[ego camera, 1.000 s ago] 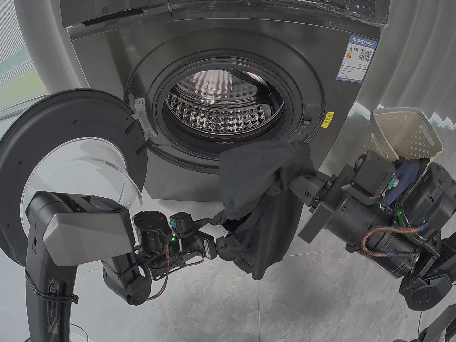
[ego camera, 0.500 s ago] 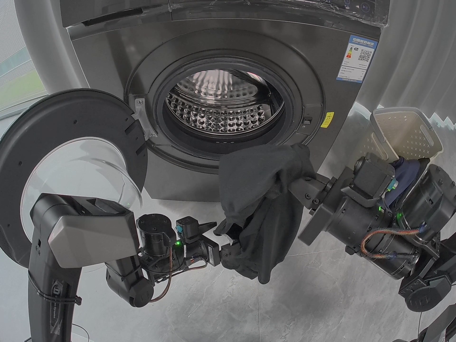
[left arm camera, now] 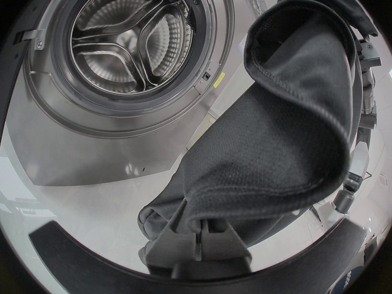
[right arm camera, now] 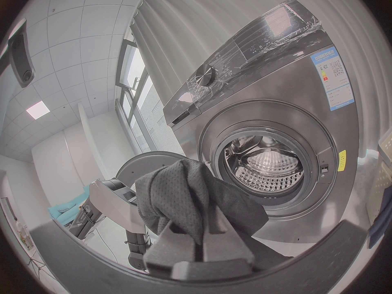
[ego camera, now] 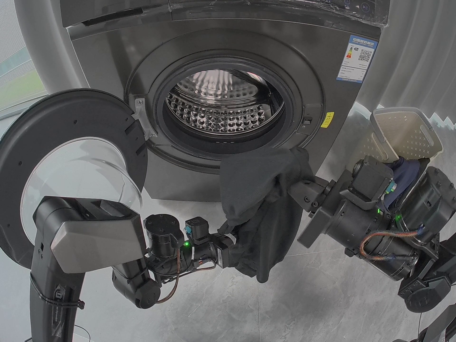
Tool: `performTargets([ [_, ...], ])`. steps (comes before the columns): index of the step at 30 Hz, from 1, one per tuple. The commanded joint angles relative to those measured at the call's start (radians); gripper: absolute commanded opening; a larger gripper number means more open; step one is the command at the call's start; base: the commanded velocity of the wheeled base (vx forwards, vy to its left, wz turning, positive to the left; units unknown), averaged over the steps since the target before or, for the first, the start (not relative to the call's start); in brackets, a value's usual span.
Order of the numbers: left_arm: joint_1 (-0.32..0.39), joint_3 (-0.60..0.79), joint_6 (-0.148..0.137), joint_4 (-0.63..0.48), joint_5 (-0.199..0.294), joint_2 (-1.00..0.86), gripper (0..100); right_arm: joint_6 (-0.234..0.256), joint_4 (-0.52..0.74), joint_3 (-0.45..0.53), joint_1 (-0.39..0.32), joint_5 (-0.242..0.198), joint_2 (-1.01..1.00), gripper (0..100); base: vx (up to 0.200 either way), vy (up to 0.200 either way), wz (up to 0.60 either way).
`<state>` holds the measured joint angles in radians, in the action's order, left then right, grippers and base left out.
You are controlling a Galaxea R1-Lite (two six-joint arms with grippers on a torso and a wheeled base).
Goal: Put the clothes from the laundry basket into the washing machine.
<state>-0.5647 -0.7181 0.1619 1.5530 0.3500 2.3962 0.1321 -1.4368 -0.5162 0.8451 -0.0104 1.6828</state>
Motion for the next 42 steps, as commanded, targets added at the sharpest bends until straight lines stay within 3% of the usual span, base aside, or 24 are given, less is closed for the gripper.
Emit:
performTargets([
  [1, 0.002, 0.002, 0.001, 0.010, -0.002, -0.005, 0, 0.000, -0.002, 0.004, 0.000, 0.000, 0.002, 0, 0.000, 0.000, 0.00],
  [9, 0.062, 0.028, -0.004, 0.010, -0.011, -0.061, 0, 0.000, -0.007, 0.016, -0.020, 0.001, -0.005, 0, 0.000, 0.000, 0.00],
  [10, 0.104, 0.063, -0.001, 0.009, -0.011, -0.138, 0, 0.001, -0.004, 0.021, -0.032, 0.003, -0.006, 0, 0.000, 0.000, 0.00],
  [14, 0.149, 0.152, 0.013, 0.006, -0.009, -0.288, 0, 0.001, -0.005, 0.027, -0.046, 0.003, -0.005, 0, 0.000, 0.000, 0.00],
  [25, 0.166, 0.358, 0.034, 0.002, -0.013, -0.640, 0, 0.021, -0.007, 0.025, -0.077, 0.033, 0.000, 0, 0.000, 0.000, 0.00],
  [27, 0.178, 0.367, 0.057, 0.002, -0.013, -0.693, 0, 0.030, -0.008, 0.027, -0.098, 0.035, 0.002, 0, 0.000, 0.000, 0.00],
  [30, 0.183, 0.378, 0.122, 0.001, -0.014, -0.785, 0, 0.035, -0.010, 0.027, -0.126, 0.035, 0.005, 0, 0.000, 0.000, 0.00],
  [33, 0.183, 0.373, 0.162, 0.001, -0.020, -0.841, 0, 0.035, -0.008, 0.024, -0.147, 0.035, 0.017, 0, 0.000, 0.000, 0.00],
  [39, 0.183, 0.344, 0.168, 0.001, -0.048, -0.859, 0, 0.037, -0.013, 0.021, -0.182, 0.033, 0.052, 0, 0.000, 0.000, 0.00],
  [42, 0.209, 0.332, 0.166, 0.001, -0.054, -0.861, 0, 0.063, -0.020, 0.016, -0.185, 0.026, 0.066, 0, 0.000, 0.000, 0.00],
])
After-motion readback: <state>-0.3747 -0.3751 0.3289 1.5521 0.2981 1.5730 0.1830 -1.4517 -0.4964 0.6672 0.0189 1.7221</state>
